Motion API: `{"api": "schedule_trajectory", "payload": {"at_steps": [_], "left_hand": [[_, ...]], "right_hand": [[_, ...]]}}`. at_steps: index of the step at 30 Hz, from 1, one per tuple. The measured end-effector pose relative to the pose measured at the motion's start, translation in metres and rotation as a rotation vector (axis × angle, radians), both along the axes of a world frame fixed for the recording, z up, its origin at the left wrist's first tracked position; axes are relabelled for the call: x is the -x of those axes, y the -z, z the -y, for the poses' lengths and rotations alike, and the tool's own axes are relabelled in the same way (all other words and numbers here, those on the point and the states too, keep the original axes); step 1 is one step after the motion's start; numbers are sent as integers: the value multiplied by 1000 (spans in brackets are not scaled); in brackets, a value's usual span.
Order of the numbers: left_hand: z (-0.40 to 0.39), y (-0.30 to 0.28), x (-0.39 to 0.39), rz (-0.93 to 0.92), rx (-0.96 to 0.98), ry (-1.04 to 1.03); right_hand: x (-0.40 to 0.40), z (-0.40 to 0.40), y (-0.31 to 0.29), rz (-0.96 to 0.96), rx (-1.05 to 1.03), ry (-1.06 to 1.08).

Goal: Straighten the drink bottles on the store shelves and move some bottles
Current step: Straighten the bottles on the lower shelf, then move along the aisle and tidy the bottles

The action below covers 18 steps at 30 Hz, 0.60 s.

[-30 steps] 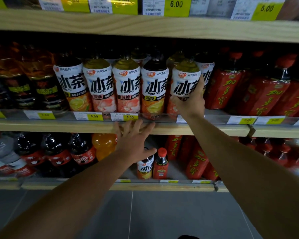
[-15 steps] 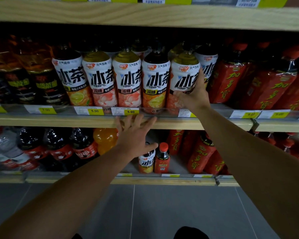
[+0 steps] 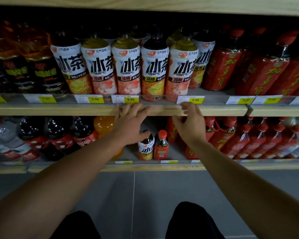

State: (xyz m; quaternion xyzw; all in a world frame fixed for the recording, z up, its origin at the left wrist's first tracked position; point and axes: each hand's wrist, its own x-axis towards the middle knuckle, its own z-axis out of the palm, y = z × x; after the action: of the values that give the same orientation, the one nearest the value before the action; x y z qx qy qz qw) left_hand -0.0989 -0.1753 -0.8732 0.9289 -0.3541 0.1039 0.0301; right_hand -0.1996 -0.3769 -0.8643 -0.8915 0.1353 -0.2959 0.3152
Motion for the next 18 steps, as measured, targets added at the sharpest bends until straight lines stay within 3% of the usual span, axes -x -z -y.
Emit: {"api": "schedule_trajectory", "payload": {"at_steps": [4,9,18], "left_hand": [[-44,10,-12,114,22,-135],[-67,32,-27,242,40,-137],[-63,63,-41,438,104,-142]], "right_hand": [[8,-24,44,-273,5,-92],[-17,-52,87,-497,43,-218],[-93,-67,136,-617,28,-283]]}}
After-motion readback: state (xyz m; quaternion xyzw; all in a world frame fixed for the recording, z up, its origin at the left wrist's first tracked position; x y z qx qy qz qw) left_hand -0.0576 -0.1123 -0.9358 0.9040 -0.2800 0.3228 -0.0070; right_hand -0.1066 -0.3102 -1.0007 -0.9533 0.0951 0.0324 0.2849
